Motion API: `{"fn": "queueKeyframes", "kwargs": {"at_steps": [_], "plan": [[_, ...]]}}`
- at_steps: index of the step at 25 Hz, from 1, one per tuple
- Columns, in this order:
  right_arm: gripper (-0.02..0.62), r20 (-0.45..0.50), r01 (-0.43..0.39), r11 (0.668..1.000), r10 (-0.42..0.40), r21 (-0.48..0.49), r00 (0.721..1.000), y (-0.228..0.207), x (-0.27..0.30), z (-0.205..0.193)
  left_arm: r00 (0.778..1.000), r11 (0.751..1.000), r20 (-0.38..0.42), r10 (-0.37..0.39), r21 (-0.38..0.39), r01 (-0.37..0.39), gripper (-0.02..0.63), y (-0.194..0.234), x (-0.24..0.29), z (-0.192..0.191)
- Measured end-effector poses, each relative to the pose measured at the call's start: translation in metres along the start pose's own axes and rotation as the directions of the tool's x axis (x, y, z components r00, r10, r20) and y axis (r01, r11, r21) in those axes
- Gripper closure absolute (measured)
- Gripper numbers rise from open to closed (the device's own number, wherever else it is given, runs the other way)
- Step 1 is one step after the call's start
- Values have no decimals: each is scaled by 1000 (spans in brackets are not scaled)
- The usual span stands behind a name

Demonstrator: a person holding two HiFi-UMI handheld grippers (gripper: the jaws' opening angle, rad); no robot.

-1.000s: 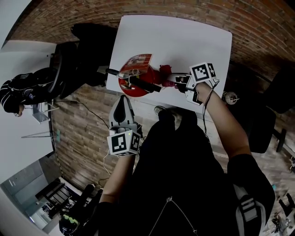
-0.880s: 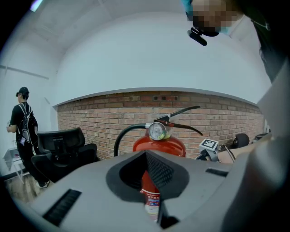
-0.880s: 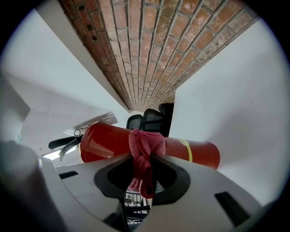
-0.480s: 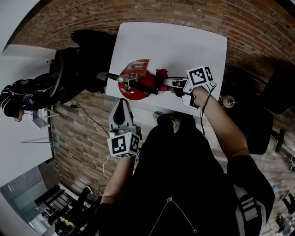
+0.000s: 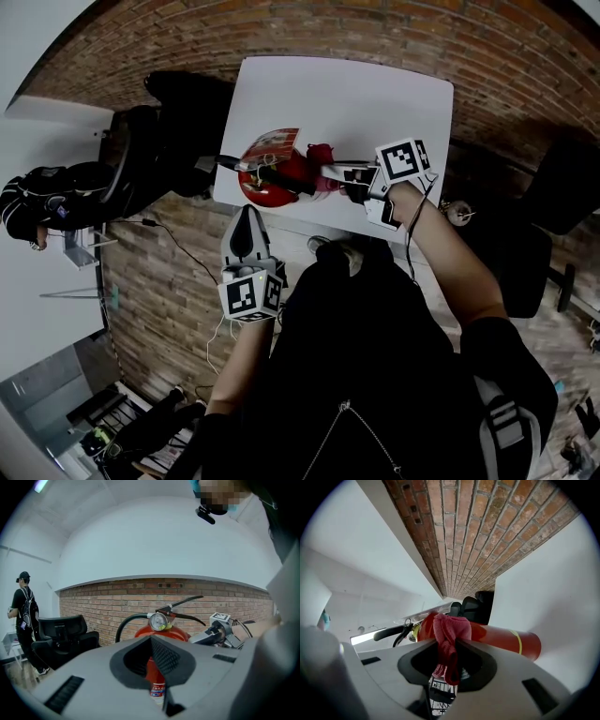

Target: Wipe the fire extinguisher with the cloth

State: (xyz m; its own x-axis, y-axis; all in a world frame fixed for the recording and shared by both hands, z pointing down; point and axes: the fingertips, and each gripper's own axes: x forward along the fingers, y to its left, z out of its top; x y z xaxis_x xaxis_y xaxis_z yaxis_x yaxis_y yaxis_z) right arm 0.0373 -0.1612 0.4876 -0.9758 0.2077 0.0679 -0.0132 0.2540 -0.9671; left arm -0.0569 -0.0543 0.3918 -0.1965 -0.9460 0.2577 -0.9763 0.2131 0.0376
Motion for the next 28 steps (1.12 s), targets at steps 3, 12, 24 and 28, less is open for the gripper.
{"fn": "queueKeyframes", "kwargs": {"at_steps": [3, 12, 24, 28], "plan": [[489, 9, -25, 1000, 25, 0, 1000, 11, -2, 2, 1000, 1000, 5, 3, 1, -3, 575, -2, -2, 1], [489, 30, -86, 996, 86, -19, 996, 45, -8, 7, 999, 1000, 28, 25, 4, -26, 576, -7, -9, 5], [489, 117, -251, 968, 253, -27, 960, 87, -21, 24, 996, 997, 43, 76, 12, -77, 575, -15, -26, 8], [489, 189, -283, 959, 283, -29, 940, 79, -35, 29, 994, 995, 44, 96, 28, -97, 576, -14, -31, 8]]}}
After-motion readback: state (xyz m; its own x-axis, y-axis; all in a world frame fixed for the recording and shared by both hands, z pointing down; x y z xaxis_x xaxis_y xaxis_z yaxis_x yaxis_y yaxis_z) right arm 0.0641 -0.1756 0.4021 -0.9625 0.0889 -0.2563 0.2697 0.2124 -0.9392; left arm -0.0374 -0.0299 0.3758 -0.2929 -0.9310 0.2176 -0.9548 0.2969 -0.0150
